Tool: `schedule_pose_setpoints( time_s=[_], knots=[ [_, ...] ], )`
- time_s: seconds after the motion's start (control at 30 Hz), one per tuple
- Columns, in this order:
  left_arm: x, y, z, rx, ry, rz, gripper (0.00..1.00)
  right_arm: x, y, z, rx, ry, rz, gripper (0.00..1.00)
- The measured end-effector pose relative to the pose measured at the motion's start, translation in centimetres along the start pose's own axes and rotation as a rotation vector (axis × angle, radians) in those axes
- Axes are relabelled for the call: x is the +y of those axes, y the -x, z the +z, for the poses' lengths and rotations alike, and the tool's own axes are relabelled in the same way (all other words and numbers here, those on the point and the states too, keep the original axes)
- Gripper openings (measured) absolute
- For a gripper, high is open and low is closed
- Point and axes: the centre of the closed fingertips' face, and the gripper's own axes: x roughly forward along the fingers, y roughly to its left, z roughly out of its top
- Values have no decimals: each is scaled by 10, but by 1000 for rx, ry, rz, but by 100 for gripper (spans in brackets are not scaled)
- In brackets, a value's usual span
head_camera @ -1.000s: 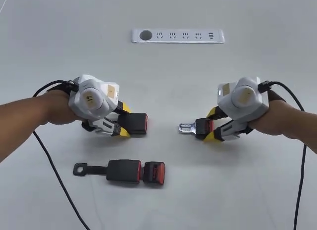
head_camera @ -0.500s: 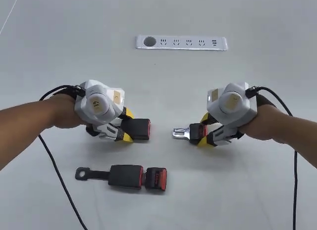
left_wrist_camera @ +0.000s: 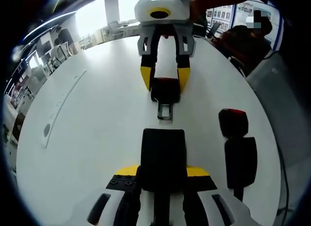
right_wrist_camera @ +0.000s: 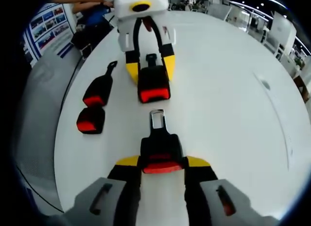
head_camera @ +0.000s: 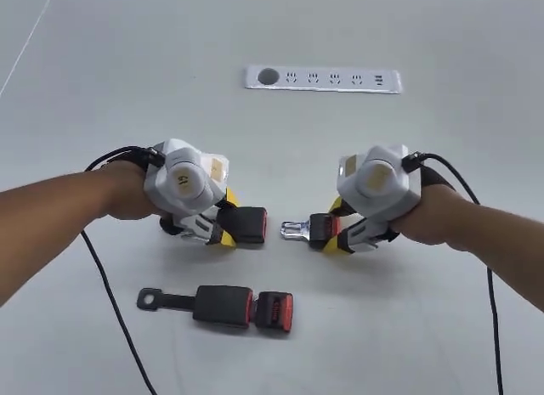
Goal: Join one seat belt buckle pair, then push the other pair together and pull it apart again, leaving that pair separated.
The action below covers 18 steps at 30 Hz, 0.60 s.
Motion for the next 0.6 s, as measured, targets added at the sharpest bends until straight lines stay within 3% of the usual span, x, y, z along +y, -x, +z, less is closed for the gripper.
schedule_pose_setpoints(
  time_s=[0.6],
  knots=[
    [6, -4, -7, 27, 16, 12, 34, 4, -18, 30, -46, -10, 3, 33]
  ],
)
